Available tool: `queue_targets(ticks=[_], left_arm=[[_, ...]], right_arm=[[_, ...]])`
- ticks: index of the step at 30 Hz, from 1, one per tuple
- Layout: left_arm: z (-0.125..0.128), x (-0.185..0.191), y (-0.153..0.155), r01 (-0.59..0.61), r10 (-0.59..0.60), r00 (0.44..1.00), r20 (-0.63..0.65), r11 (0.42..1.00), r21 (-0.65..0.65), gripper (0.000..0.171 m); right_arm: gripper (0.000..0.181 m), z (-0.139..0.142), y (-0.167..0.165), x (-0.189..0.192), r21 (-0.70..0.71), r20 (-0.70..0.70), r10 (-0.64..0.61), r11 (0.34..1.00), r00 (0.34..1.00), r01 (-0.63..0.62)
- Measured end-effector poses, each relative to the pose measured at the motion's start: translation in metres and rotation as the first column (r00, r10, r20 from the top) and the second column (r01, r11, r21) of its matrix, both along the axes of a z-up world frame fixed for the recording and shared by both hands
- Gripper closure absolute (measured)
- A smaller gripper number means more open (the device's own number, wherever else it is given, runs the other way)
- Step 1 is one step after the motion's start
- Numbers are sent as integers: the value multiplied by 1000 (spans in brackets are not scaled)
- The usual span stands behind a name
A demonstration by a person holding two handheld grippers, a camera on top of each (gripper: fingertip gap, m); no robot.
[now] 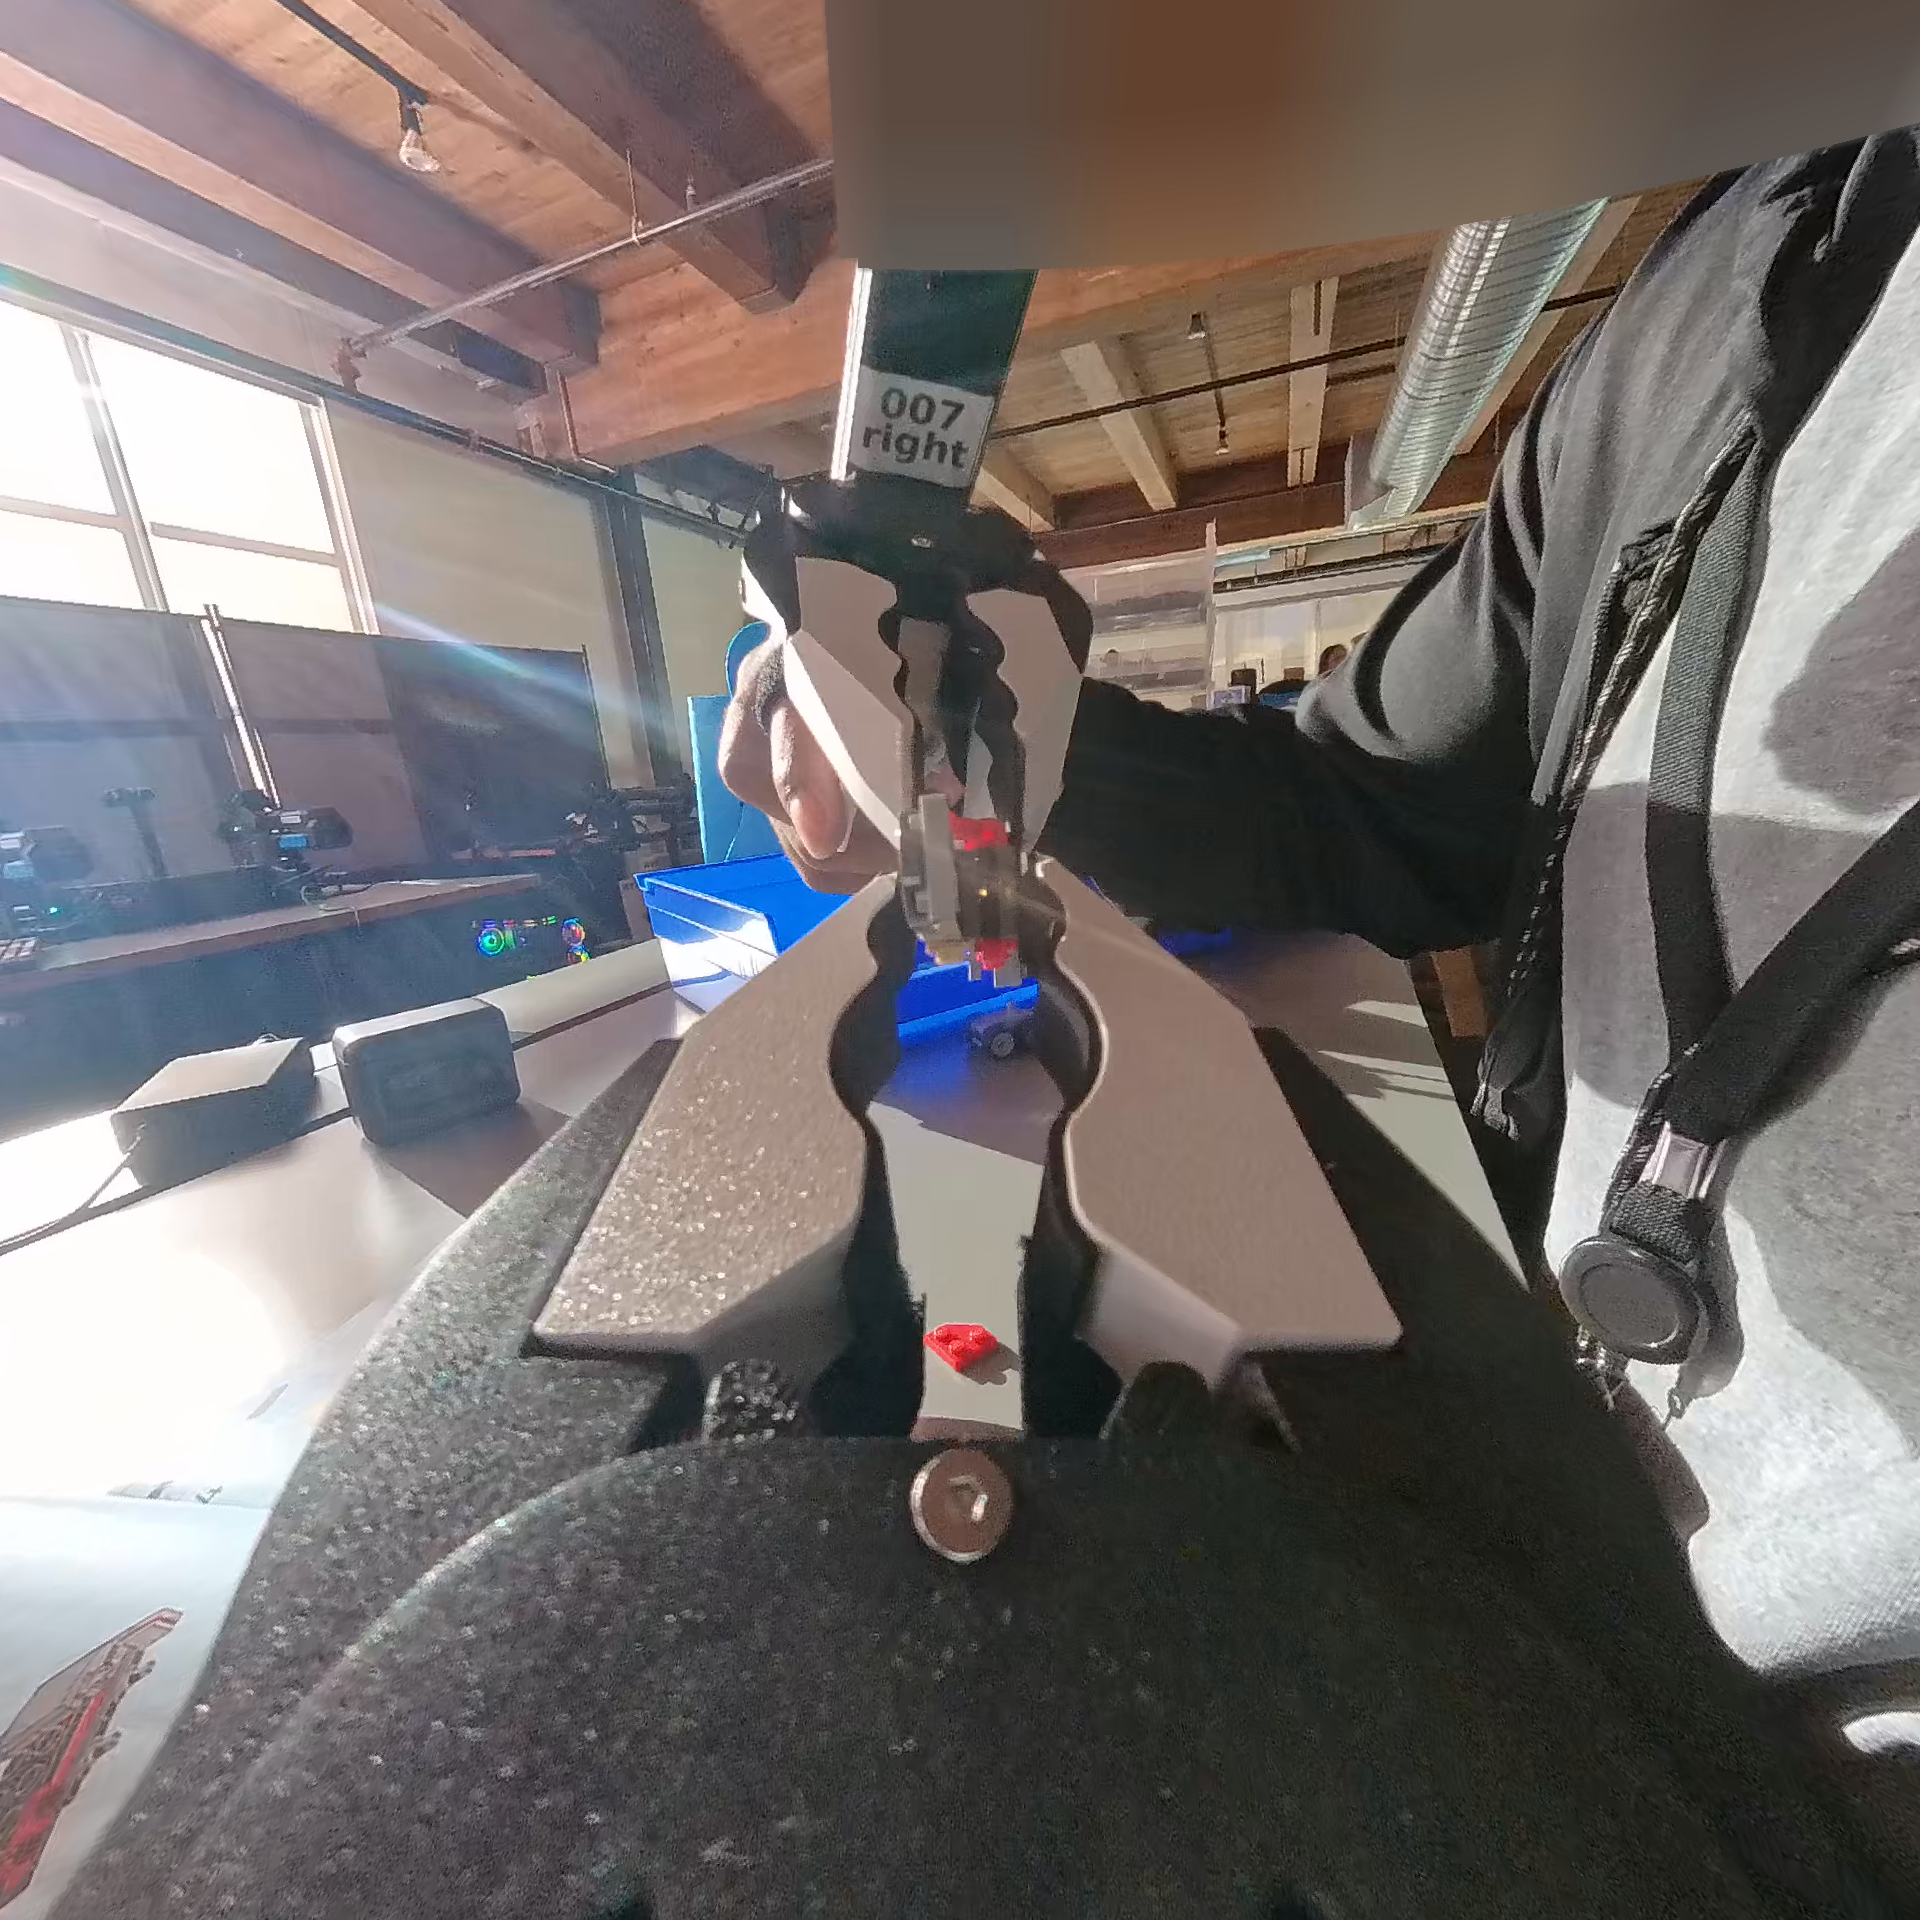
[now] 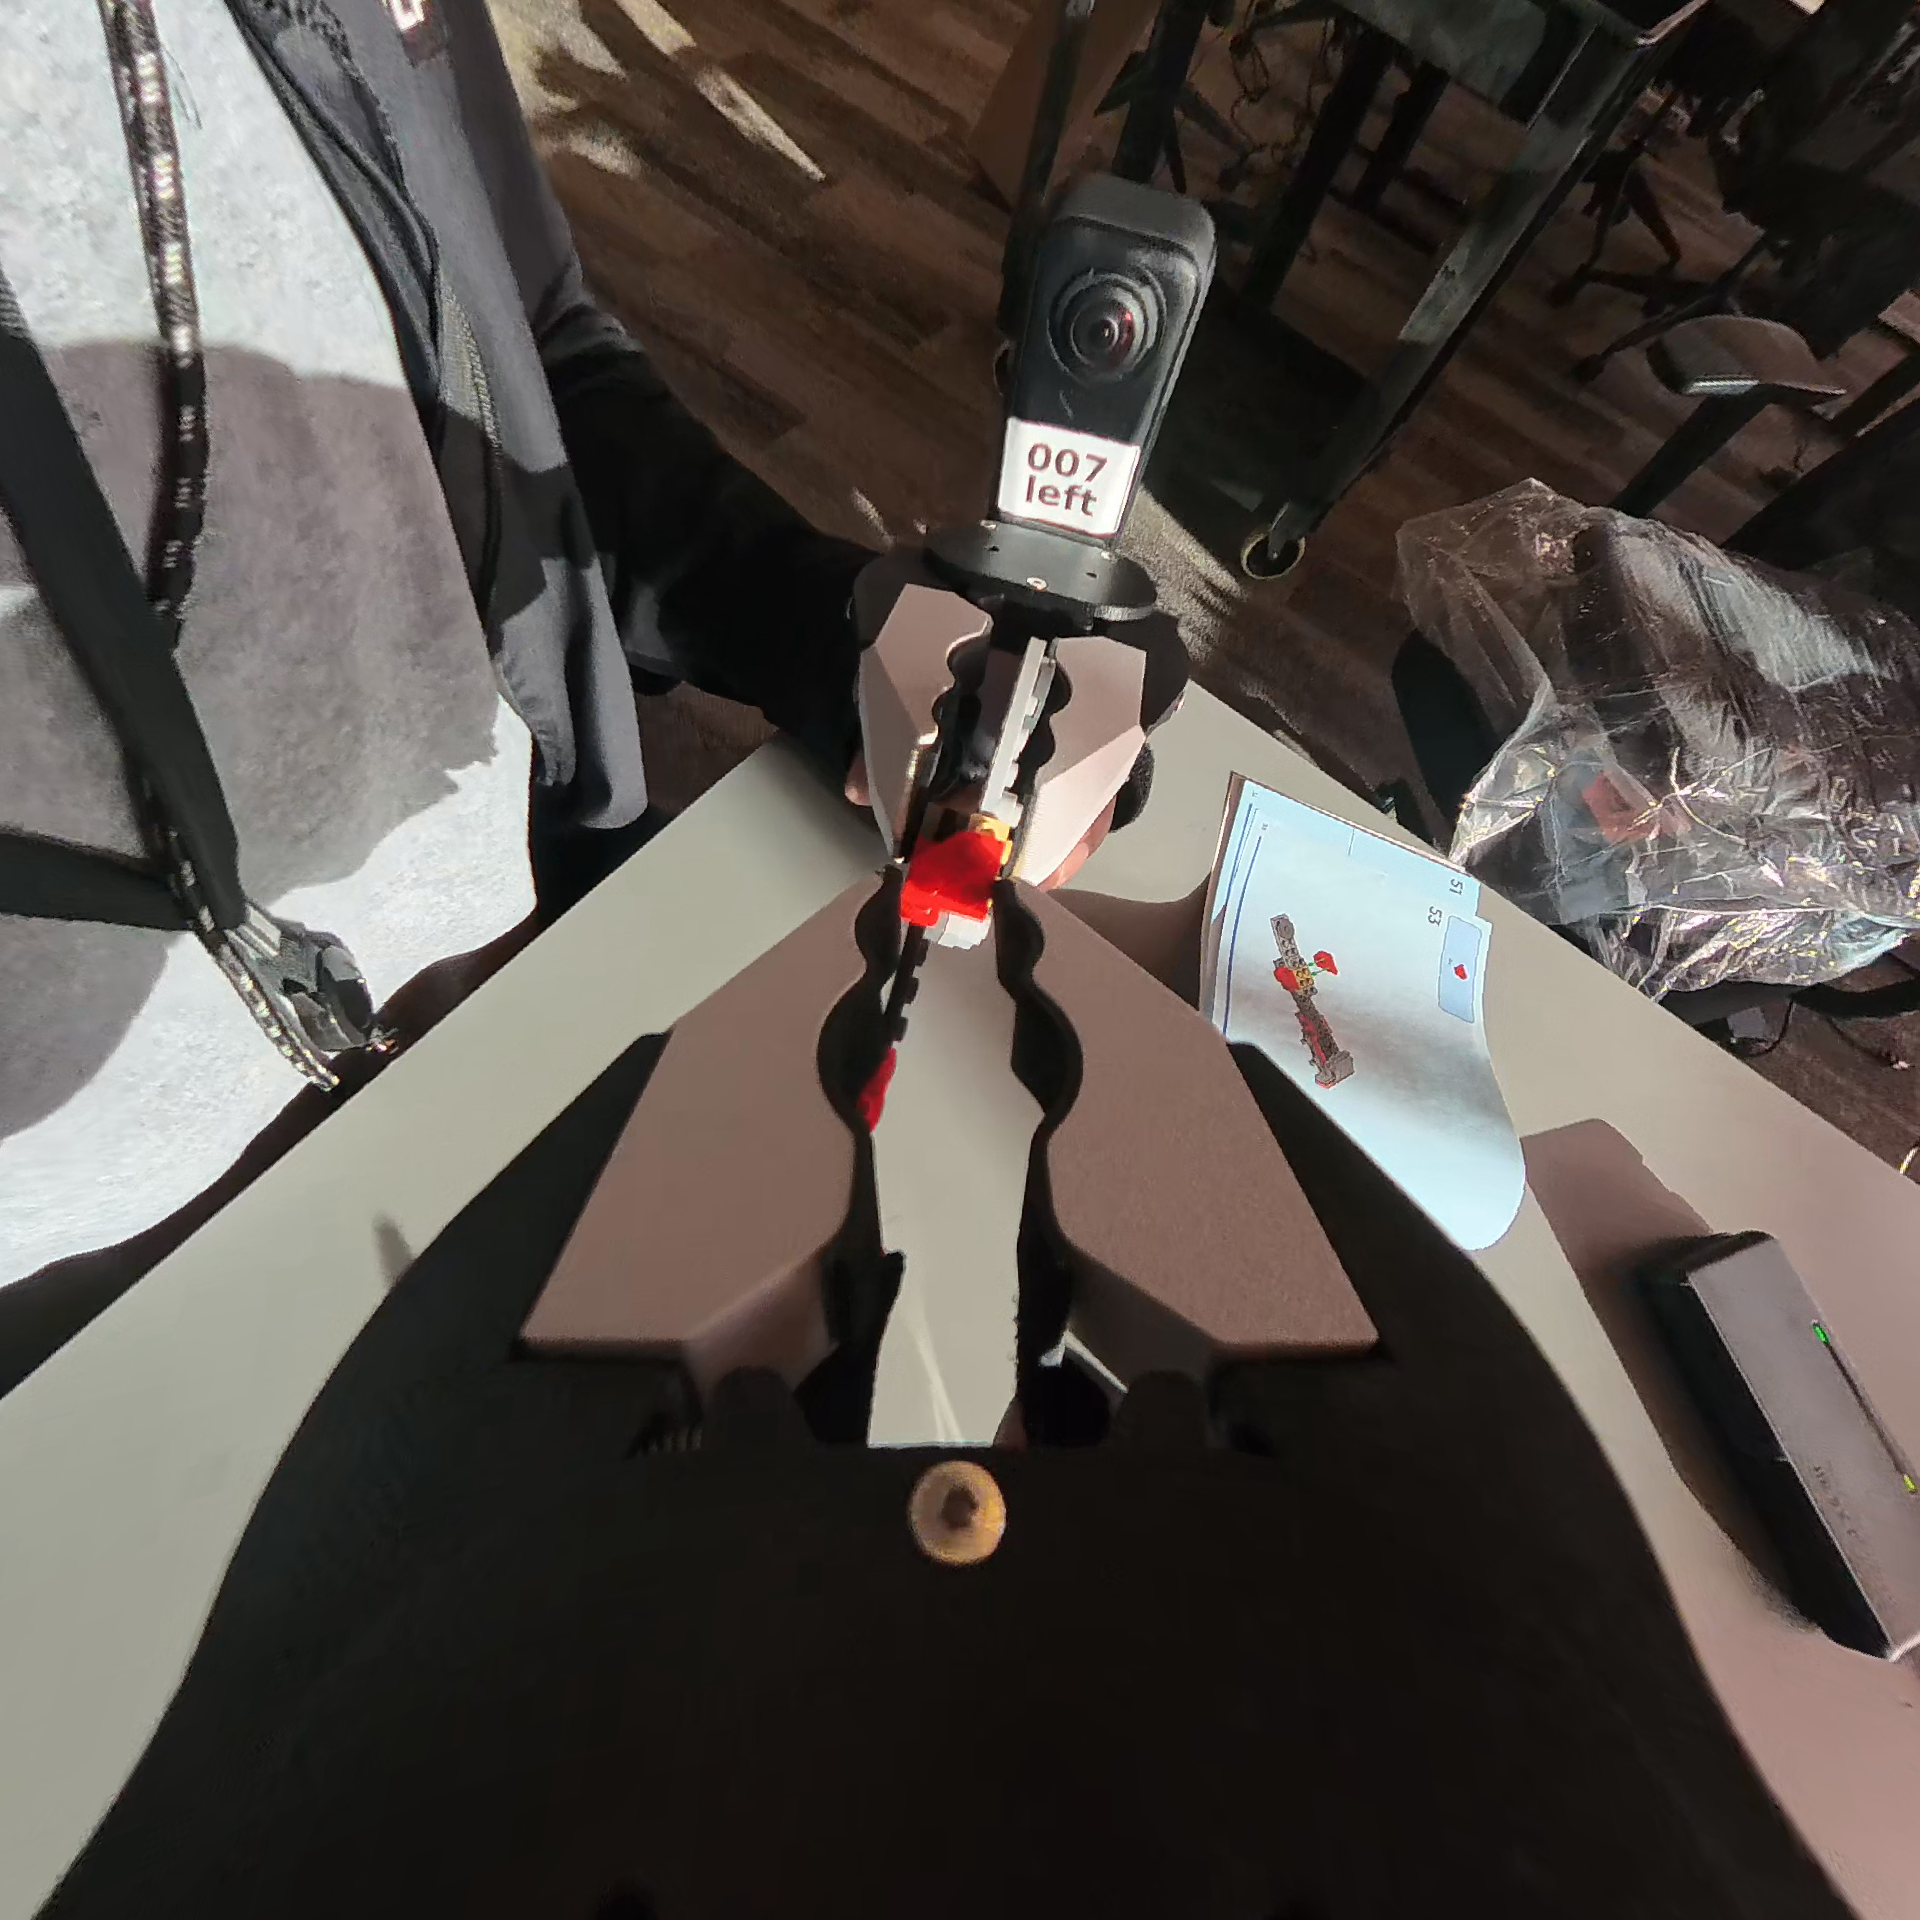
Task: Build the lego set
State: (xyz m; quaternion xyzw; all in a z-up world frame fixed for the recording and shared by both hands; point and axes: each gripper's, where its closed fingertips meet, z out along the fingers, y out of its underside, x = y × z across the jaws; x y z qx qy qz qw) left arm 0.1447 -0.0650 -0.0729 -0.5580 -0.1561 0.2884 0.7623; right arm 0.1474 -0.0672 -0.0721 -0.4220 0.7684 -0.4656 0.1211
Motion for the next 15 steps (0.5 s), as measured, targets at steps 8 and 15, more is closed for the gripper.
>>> queue_targets(ticks=[8,15], left_arm=[[-6,-4,-3,-46,47,999,4,998,-50,152],[-9,-5,-6,-72,72,997,-10,994,-79,152]], right_arm=[[163,14,4,-16,-164,135,-137,974,981,158],[162,-13,28,-53,-155,270,-339,908,901,389]])
